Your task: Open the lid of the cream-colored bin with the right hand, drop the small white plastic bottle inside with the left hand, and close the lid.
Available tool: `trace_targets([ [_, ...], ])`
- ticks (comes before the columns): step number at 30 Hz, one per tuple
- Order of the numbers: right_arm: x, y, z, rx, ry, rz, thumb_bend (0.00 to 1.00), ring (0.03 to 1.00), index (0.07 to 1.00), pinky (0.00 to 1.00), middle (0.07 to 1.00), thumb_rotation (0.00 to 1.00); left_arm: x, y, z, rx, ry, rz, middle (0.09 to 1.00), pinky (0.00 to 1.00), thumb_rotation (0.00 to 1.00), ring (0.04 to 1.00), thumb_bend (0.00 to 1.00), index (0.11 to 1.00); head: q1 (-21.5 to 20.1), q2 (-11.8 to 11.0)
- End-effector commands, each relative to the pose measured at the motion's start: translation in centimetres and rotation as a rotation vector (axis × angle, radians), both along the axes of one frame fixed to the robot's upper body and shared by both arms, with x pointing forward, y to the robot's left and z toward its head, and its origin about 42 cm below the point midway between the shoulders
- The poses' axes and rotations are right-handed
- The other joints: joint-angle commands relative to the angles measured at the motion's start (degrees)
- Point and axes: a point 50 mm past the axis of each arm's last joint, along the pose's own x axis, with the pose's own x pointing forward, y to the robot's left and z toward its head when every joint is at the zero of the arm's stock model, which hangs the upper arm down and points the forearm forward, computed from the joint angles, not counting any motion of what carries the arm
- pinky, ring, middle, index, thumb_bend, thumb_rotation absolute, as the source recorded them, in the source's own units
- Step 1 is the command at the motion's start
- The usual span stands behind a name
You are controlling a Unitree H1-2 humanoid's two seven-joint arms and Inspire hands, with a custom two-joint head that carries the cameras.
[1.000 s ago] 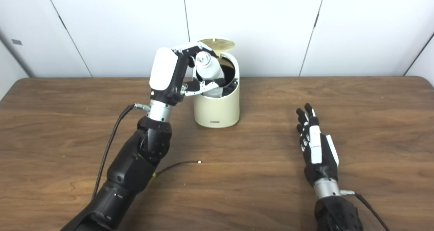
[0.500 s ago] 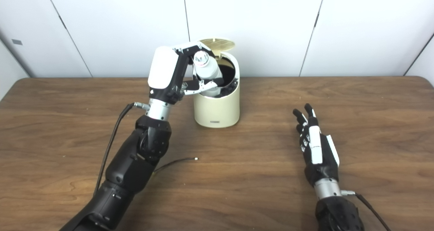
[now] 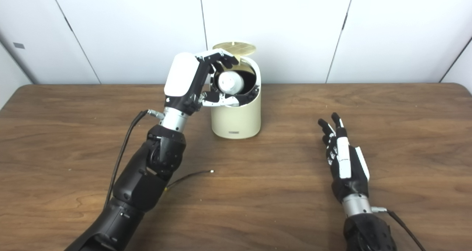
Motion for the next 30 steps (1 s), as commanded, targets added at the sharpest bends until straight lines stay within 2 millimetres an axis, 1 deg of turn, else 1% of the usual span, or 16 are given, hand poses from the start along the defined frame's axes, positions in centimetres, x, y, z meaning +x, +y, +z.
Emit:
trace_targets([
  [1,0.2,-0.1,-0.1,-0.019,0.004,0.016,0.62,0.984,1.0,1.0,0.914,0.99,0.2,-0.2,2.4,-0.022,-0.071,-0.036,0.587,0.5,0.26,0.559,1.0,0.6,0.06,-0.02],
  [3,0.2,-0.2,-0.1,-0.015,0.006,0.016,0.62,0.984,1.0,1.0,0.914,0.99,0.2,-0.2,2.4,-0.032,-0.067,-0.042,0.586,0.5,0.26,0.554,1.0,0.6,0.07,-0.03],
  [5,0.2,-0.2,-0.2,-0.014,0.008,0.013,0.62,0.984,1.0,1.0,0.914,0.99,0.2,-0.2,2.4,-0.035,-0.071,-0.041,0.568,0.46,0.26,0.515,1.0,0.596,0.11,-0.04],
  [8,0.2,-0.3,-0.3,-0.007,0.007,0.013,0.61,0.984,1.0,1.0,0.913,0.98,0.2,-0.2,2.5,-0.026,-0.081,-0.031,0.548,0.44,0.26,0.495,1.0,0.588,0.22,-0.04],
  [11,0.2,-0.4,-0.3,-0.009,0.011,0.011,0.6,0.987,1.0,1.0,0.917,0.98,0.2,-0.1,2.5,-0.033,-0.085,-0.031,0.574,0.49,0.24,0.542,1.0,0.574,0.31,-0.09],
  [14,0.2,-0.4,-0.3,-0.019,0.013,0.003,0.59,0.981,1.0,1.0,0.909,0.99,0.0,0.0,2.5,-0.064,-0.093,-0.04,0.569,0.47,0.21,0.534,1.0,0.56,0.29,0.03],
  [16,0.2,-0.4,-0.4,-0.017,0.014,0.004,0.59,0.982,1.0,1.0,0.907,0.99,-0.2,0.1,2.6,-0.084,-0.105,-0.046,0.539,0.43,0.21,0.484,1.0,0.54,0.29,0.03],
  [19,0.2,-0.4,-0.4,0.0,0.02,0.005,0.59,0.981,1.0,1.0,0.906,0.98,-0.5,0.5,2.9,-0.117,-0.115,-0.054,0.525,0.4,0.21,0.45,1.0,0.531,0.29,0.03],
  [21,0.2,-0.4,-0.4,0.008,0.022,0.008,0.6,0.987,1.0,1.0,0.912,0.97,-0.8,0.9,3.2,-0.143,-0.113,-0.057,0.523,0.4,0.19,0.449,1.0,0.531,0.26,0.17],
  [25,0.1,-0.5,-0.4,0.011,0.022,0.009,0.6,0.989,1.0,1.0,0.917,0.97,-1.8,2.3,3.9,-0.217,-0.124,-0.076,0.513,0.38,0.17,0.437,0.99,0.533,0.27,0.3],
  [26,0.1,-0.5,-0.4,0.011,0.022,0.008,0.6,0.987,1.0,1.0,0.918,0.97,-2.0,2.6,4.0,-0.241,-0.125,-0.082,0.508,0.37,0.15,0.43,0.99,0.529,0.32,0.39],
  [29,0.1,-0.6,-0.3,0.009,0.025,0.007,0.6,0.985,1.0,1.0,0.918,0.97,-3.1,4.0,4.3,-0.319,-0.097,-0.059,0.501,0.35,0.14,0.419,1.0,0.524,0.34,0.37],
  [30,0.1,-0.6,-0.2,0.008,0.026,0.006,0.6,0.985,1.0,1.0,0.919,0.98,-3.5,4.4,4.3,-0.338,-0.081,-0.048,0.51,0.35,0.14,0.428,0.98,0.528,0.34,0.4],
])
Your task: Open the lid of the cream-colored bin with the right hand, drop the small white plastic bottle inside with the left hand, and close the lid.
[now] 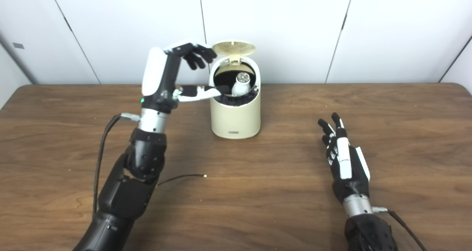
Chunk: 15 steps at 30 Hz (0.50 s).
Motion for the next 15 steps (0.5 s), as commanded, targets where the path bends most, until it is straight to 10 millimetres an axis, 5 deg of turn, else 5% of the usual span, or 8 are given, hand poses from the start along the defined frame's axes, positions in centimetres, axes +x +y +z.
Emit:
trace_targets([
  [1,0.0,-0.2,0.0,0.001,0.026,0.002,0.6,0.984,1.0,1.0,0.919,0.98,-0.4,0.5,2.0,-0.046,-0.032,-0.002,0.519,0.35,0.16,0.433,0.95,0.533,0.07,0.05],
  [3,0.0,-0.3,0.2,0.015,0.021,-0.001,0.61,0.982,1.0,1.0,0.917,0.98,-1.0,1.2,1.8,-0.066,0.01,0.008,0.537,0.36,0.24,0.454,0.89,0.542,-0.02,0.18],
  [11,1.0,-0.7,3.5,-0.005,-0.072,0.011,0.65,0.962,0.93,0.98,0.924,1.0,-3.7,4.6,-0.9,-0.091,0.191,0.029,0.609,0.46,0.9,0.548,0.54,0.652,-0.19,0.44],
  [15,2.3,-0.7,6.2,-0.07,-0.136,0.032,0.68,0.955,0.904,0.97,0.927,1.0,-5.5,5.0,-3.2,-0.156,0.317,0.058,0.705,0.57,0.99,0.655,0.51,0.738,-0.3,0.68],
])
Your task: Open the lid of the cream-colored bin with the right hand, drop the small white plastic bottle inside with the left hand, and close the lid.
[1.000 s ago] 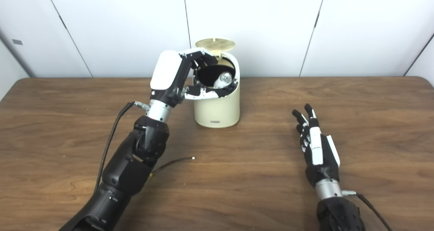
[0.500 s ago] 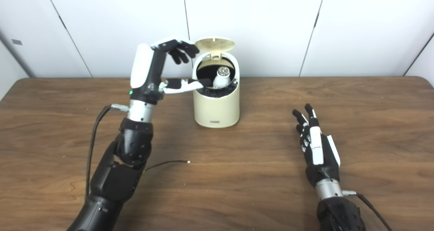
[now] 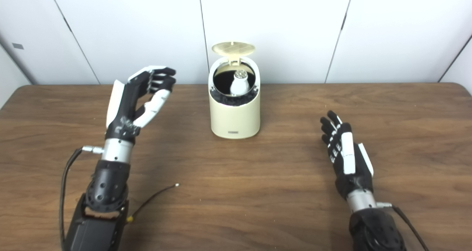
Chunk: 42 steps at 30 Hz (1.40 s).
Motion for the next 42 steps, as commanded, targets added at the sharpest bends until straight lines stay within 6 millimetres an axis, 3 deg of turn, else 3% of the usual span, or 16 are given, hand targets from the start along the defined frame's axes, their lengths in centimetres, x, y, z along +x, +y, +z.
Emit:
trace_targets([
  [1,1.8,0.3,4.2,-0.048,-0.137,0.032,0.69,0.957,0.897,0.97,0.931,1.0,-0.6,-0.5,0.9,-0.041,-0.017,-0.002,0.735,0.62,1.0,0.687,0.52,0.763,-0.21,0.14],
  [9,4.3,1.5,9.0,-0.269,-0.249,0.093,0.67,0.975,0.906,0.99,0.944,1.0,-3.0,-0.7,-2.9,-0.138,0.135,0.013,0.861,0.76,1.0,0.822,0.52,0.876,-0.71,0.41],
  [14,5.8,4.2,12.7,-0.385,-0.322,0.152,0.65,0.989,0.907,0.99,0.96,1.0,-3.8,-0.9,-5.0,-0.156,0.195,0.016,0.888,0.8,1.0,0.853,0.52,0.902,-1.4,0.46],
  [26,8.9,8.0,17.8,-0.554,-0.373,0.196,0.64,0.968,0.905,0.93,0.942,1.0,-4.6,-1.9,-8.1,-0.174,0.278,0.019,0.91,0.85,1.0,0.888,0.59,0.929,-2.9,0.3],
  [31,10.5,9.0,19.1,-0.587,-0.407,0.203,0.64,0.928,0.907,0.86,0.934,1.0,-5.4,-2.9,-9.4,-0.168,0.301,-0.005,0.901,0.83,1.0,0.878,0.58,0.923,-2.8,0.21],
  [36,11.7,9.8,19.7,-0.607,-0.423,0.207,0.69,0.892,0.895,0.81,0.919,1.0,-5.8,-3.6,-9.4,-0.161,0.306,-0.021,0.91,0.84,1.0,0.88,0.57,0.935,-2.76,0.09],
  [42,12.6,11.1,20.3,-0.677,-0.441,0.227,0.65,0.893,0.867,0.82,0.908,1.0,-5.7,-3.6,-9.3,-0.167,0.306,-0.018,0.91,0.84,1.0,0.884,0.57,0.938,-2.58,-0.07],
])
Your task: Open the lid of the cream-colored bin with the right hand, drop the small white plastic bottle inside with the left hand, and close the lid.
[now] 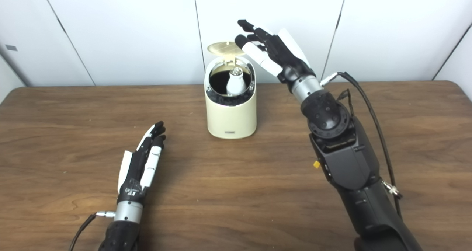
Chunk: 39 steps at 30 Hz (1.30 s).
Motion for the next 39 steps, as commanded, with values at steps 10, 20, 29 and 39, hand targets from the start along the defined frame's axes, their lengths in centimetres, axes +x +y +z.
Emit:
trace_targets([
  [10,0.4,2.1,4.1,-0.17,-0.145,0.035,0.59,0.949,0.802,0.91,0.921,1.0,0.1,-0.7,0.1,-0.012,0.016,-0.005,0.907,0.84,1.0,0.878,0.56,0.933,0.2,0.06],
  [20,0.5,1.7,3.8,-0.216,-0.151,0.018,0.61,0.986,0.758,0.89,0.97,1.0,0.3,-1.1,0.4,-0.025,0.011,-0.001,0.895,0.81,1.0,0.868,0.58,0.926,0.56,0.09],
  [29,0.6,1.1,3.4,-0.191,-0.117,-0.001,0.6,0.997,0.758,0.92,0.968,1.0,0.3,-1.1,0.6,-0.024,0.004,-0.003,0.893,0.79,1.0,0.862,0.58,0.92,0.52,0.02],
  [39,0.2,0.3,3.0,-0.245,-0.142,0.004,0.6,1.0,0.772,0.94,0.98,1.0,0.3,-1.0,0.6,-0.014,-0.009,-0.003,0.894,0.8,0.99,0.873,0.56,0.917,0.55,0.01],
])
